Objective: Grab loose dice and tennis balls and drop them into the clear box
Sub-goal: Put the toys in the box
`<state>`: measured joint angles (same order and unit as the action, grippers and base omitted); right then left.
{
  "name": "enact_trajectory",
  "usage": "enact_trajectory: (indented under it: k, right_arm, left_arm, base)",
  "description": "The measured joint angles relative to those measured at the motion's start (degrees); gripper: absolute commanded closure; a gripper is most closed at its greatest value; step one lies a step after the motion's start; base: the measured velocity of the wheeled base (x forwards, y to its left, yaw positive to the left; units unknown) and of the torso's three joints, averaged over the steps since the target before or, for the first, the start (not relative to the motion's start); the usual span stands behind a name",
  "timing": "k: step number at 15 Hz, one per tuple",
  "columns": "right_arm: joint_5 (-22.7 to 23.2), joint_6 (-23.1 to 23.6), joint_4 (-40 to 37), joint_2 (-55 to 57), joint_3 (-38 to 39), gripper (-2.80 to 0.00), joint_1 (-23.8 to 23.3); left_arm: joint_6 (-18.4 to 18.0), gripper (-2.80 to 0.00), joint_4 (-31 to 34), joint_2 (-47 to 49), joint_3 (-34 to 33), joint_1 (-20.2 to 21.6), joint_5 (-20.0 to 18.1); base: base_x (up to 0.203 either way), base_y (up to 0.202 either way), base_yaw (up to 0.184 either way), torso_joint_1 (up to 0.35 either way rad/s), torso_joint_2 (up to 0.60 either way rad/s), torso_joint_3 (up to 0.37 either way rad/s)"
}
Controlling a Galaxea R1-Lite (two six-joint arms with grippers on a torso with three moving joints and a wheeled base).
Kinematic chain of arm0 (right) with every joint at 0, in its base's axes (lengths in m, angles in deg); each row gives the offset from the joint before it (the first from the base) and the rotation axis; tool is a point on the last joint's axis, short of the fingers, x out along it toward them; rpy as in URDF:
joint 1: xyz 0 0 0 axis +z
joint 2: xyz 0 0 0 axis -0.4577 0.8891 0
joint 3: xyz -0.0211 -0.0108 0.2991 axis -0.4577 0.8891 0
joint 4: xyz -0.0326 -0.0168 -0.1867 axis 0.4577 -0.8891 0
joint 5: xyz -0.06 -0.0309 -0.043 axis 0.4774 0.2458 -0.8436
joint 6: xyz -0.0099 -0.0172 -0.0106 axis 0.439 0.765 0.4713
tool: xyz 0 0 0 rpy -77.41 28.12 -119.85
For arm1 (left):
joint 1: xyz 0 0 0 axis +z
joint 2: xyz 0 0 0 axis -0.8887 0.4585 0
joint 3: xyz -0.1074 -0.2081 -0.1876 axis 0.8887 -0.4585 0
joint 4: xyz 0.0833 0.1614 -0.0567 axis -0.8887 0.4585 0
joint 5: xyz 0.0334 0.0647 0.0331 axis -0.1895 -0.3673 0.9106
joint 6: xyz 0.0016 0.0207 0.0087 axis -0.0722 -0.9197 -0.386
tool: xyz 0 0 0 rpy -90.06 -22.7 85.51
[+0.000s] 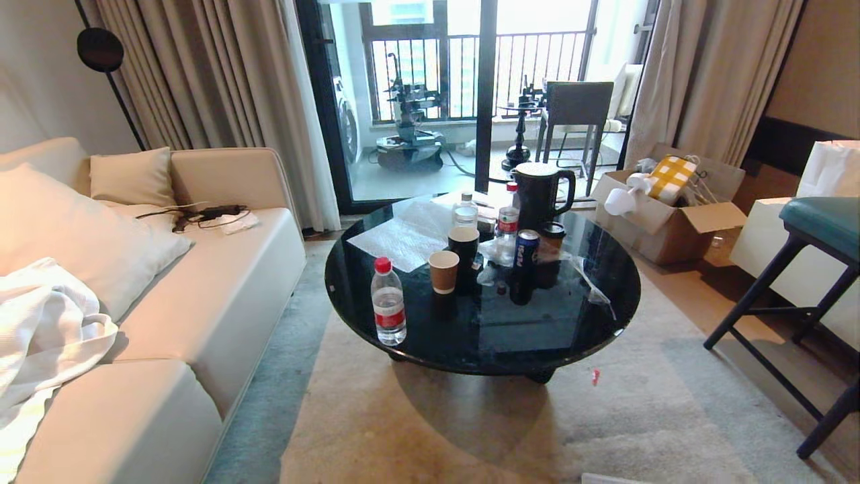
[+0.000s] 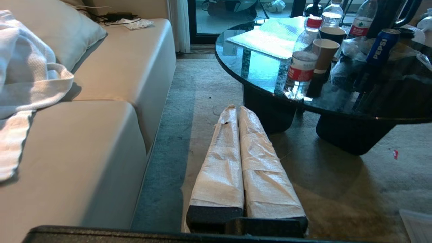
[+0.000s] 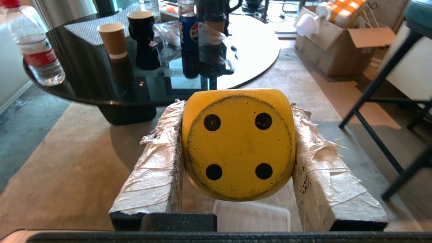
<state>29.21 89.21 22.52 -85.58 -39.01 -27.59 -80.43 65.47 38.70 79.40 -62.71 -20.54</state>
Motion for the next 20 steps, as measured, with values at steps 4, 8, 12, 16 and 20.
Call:
enact_trajectory:
  k: [4,8,12,16,20]
  right_arm:
    - [0.0,0.0,0.0,0.0,0.0,0.00,0.0]
    - [0.0,0.0,0.0,0.0,0.0,0.00,0.0]
    - [0.0,0.0,0.0,0.0,0.0,0.00,0.0]
    - [0.0,0.0,-0.1,0.0,0.0,0.00,0.0]
    - [0.0,0.0,0.0,0.0,0.0,0.00,0.0]
  left_arm:
    - [0.0,0.00,0.0,0.0,0.0,0.0,0.0]
    - [0.0,0.00,0.0,0.0,0.0,0.0,0.0]
    - [0.0,0.00,0.0,0.0,0.0,0.0,0.0]
    - [0.0,0.00,0.0,0.0,0.0,0.0,0.0]
    - [0.0,0.00,0.0,0.0,0.0,0.0,0.0]
  base:
    - [-0.183,0.000,-0.002,0.002,0.00,0.002]
    - [-0.184,0.000,0.000,0.002,0.00,0.003]
    - [-0.183,0.000,-0.001,0.002,0.00,0.001]
    - [-0.094,0.000,-0.002,0.001,0.00,0.002]
    - [0.000,0.000,0.000,0.000,0.00,0.000]
